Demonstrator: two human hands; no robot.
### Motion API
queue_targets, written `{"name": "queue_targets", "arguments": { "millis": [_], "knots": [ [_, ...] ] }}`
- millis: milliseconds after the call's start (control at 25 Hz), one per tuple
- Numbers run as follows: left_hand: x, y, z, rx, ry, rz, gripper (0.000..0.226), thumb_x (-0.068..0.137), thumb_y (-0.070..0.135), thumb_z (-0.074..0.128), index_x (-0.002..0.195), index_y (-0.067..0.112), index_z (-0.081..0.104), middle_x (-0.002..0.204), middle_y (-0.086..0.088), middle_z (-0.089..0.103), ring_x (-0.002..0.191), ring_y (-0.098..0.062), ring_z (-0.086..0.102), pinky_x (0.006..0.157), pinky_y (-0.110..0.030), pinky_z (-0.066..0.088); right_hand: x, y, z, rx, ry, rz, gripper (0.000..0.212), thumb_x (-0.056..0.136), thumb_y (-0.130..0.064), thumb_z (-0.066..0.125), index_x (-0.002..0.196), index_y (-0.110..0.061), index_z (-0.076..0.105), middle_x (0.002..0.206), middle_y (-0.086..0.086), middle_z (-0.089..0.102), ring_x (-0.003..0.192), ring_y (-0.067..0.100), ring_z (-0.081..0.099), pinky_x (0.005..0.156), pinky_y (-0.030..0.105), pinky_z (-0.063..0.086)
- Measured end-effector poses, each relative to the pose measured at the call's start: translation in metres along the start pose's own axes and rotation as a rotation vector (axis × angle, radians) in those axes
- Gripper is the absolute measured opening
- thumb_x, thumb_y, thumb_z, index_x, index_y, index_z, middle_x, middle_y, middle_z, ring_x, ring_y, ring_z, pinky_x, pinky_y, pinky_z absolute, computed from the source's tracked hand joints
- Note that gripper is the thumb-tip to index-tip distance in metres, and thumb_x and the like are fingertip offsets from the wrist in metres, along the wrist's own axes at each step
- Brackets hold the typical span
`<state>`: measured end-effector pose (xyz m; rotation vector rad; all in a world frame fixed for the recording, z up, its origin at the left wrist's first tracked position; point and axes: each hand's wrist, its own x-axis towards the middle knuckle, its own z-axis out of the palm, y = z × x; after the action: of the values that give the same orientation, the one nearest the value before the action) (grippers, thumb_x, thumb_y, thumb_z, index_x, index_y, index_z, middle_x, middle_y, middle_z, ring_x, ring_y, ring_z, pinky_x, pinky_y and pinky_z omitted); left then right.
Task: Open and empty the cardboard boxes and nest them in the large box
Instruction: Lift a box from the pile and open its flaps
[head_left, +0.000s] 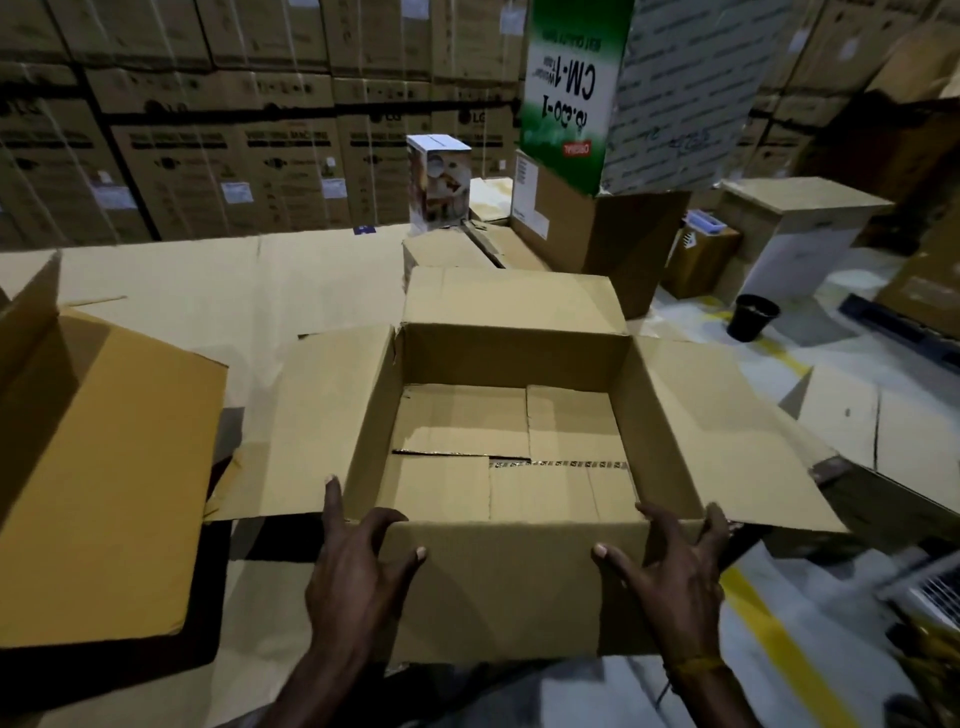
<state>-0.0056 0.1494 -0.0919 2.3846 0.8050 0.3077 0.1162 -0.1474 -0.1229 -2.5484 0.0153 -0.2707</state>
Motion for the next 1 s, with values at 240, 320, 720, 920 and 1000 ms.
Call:
{"name": "queue_targets", "arguments": {
  "millis": [240,320,720,920,1000],
  "knots": [
    [0.005,-0.011,-0.007,-0.025,-0.017,0.094,0.034,0.075,0.044,0.082,0.103,0.033,0.067,0.165,0.007,0.001,0.131,-0.038,0.042,0.086,-0.041,0.050,-0.006,0.003,-0.008,0.071,0.065,-0.132,0.053,0.060,-0.040,0.092,0.106,-0.030,0.067,0.136,0.007,0.034,0.128,0.034,0.039,0.101,0.051,0.045],
    [0.003,-0.013,-0.007,-0.004,-0.031,0.131,0.036,0.075,0.045,0.080,0.105,0.033,0.064,0.165,0.007,-0.001,0.130,-0.040,0.041,0.085,-0.041,0.049,-0.013,-0.002,-0.009,0.117,0.083,-0.107,0.050,0.061,-0.033,0.093,0.104,-0.028,0.068,0.138,0.007,0.034,0.130,0.034,0.037,0.104,0.051,0.043],
    [-0.004,-0.020,-0.024,-0.167,0.084,0.326,0.034,0.071,0.034,0.085,0.099,0.025,0.068,0.144,0.007,0.049,0.120,-0.030,0.047,0.090,-0.041,0.041,-0.062,-0.020,-0.045,0.101,0.373,-0.156,0.049,0.057,-0.031,0.094,0.096,-0.021,0.067,0.127,0.009,0.044,0.122,0.035,0.047,0.100,0.053,0.039],
    [-0.067,-0.021,-0.054,-0.328,0.132,0.385,0.036,0.068,0.027,0.087,0.099,0.028,0.068,0.133,0.009,0.052,0.117,-0.024,0.045,0.091,-0.041,0.042,-0.135,-0.017,-0.085,0.139,0.491,-0.141,0.049,0.060,-0.032,0.092,0.099,-0.020,0.066,0.129,0.008,0.043,0.123,0.035,0.045,0.102,0.056,0.038],
    [-0.107,-0.029,-0.072,-0.356,0.146,0.441,0.037,0.069,0.024,0.088,0.100,0.027,0.068,0.131,0.006,0.053,0.118,-0.023,0.043,0.091,-0.038,0.040,-0.186,-0.011,-0.110,0.151,0.566,-0.141,0.048,0.060,-0.032,0.092,0.099,-0.018,0.068,0.129,0.009,0.043,0.123,0.035,0.044,0.103,0.054,0.037]
  ]
}}
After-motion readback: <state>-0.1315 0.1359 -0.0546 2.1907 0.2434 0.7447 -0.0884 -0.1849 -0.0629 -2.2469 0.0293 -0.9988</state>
